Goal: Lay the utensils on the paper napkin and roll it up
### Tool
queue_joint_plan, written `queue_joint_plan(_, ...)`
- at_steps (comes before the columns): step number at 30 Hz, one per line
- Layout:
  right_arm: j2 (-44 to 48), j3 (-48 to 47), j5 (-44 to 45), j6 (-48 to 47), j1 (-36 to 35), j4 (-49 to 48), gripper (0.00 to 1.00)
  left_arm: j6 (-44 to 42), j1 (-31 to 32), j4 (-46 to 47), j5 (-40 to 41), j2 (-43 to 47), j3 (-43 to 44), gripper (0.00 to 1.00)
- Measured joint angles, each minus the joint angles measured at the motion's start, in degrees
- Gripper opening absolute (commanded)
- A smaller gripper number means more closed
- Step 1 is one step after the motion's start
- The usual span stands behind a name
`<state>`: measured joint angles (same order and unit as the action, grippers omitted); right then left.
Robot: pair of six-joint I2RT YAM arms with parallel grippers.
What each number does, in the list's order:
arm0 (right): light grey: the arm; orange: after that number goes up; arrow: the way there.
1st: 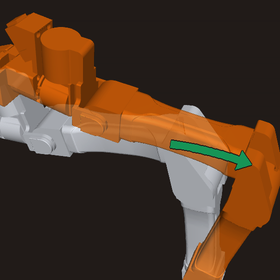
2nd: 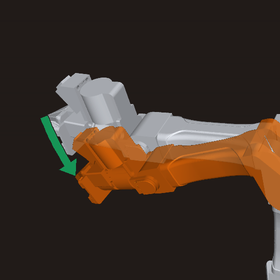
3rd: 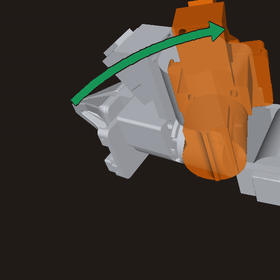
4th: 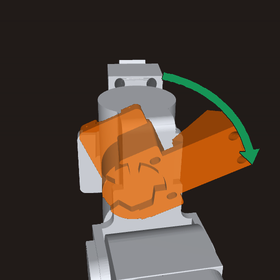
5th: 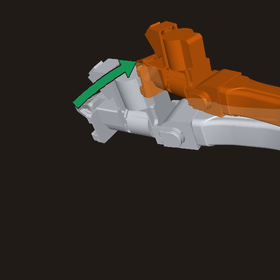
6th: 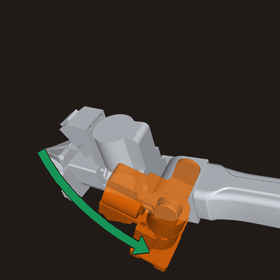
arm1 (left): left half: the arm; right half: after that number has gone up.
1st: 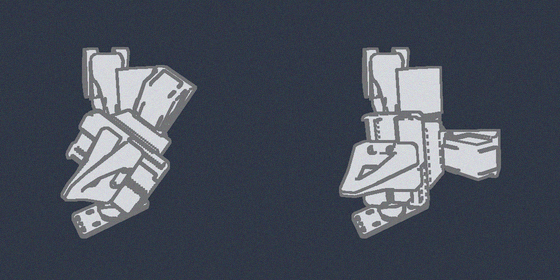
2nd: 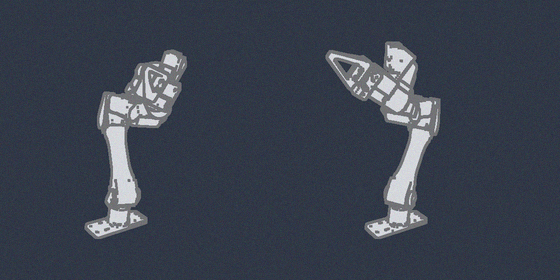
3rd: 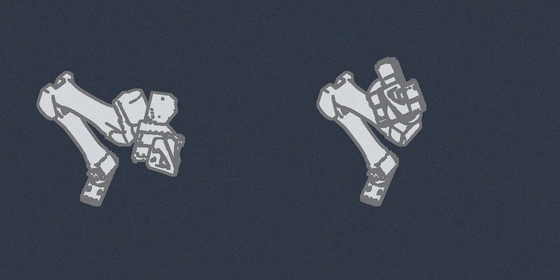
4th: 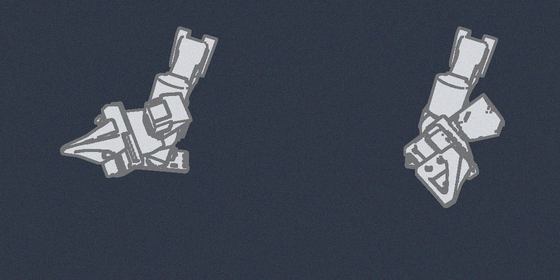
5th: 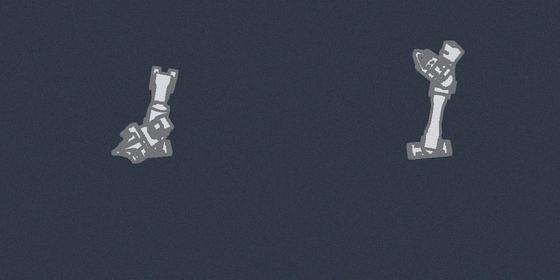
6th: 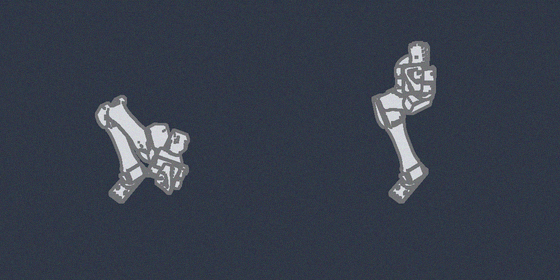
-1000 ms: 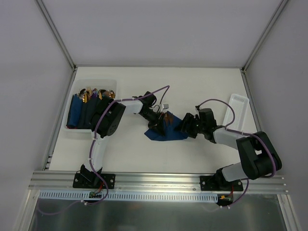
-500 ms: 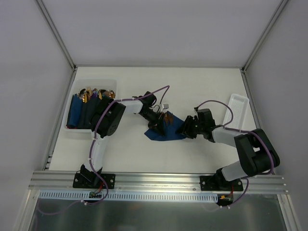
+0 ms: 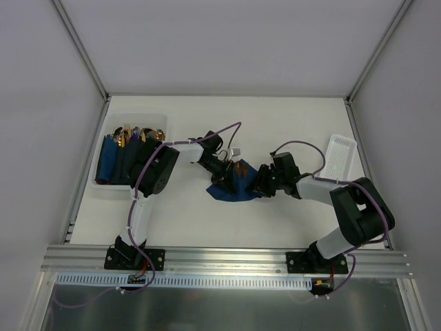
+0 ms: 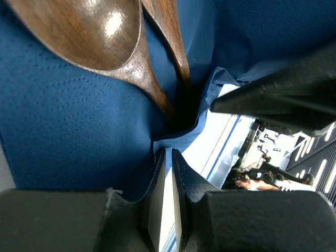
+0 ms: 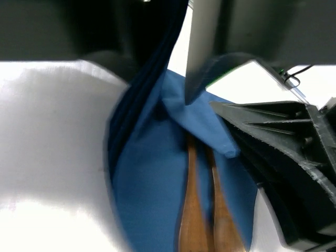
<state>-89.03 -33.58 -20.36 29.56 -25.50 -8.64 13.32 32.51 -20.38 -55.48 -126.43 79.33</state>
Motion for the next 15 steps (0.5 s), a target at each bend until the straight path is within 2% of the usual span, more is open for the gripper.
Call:
queue_joint_plan(3, 1.7, -1.0, 1.3, -0.2, -0.9, 2.3, 0.47, 0.0, 0.0, 0.2, 0.0, 0.0, -0.1, 0.12)
queue_joint_plan(6, 4.9, -1.6, 4.1, -0.8, -1.0, 8.7, 0.47, 0.0, 0.0, 0.2, 0.0, 0.0, -0.2, 0.12)
queue_joint_plan(11, 9.6, -2.0, 8.7, -2.3, -1.0, 20.0, 0.48, 0.0, 0.0, 0.3, 0.0, 0.0, -0.2, 0.12)
queue_joint_plan(15, 11.5, -2.0, 10.8, -2.9, -0.8, 25.6, 0.44, 0.0, 0.0, 0.4, 0.0, 0.0, -0.3, 0.12)
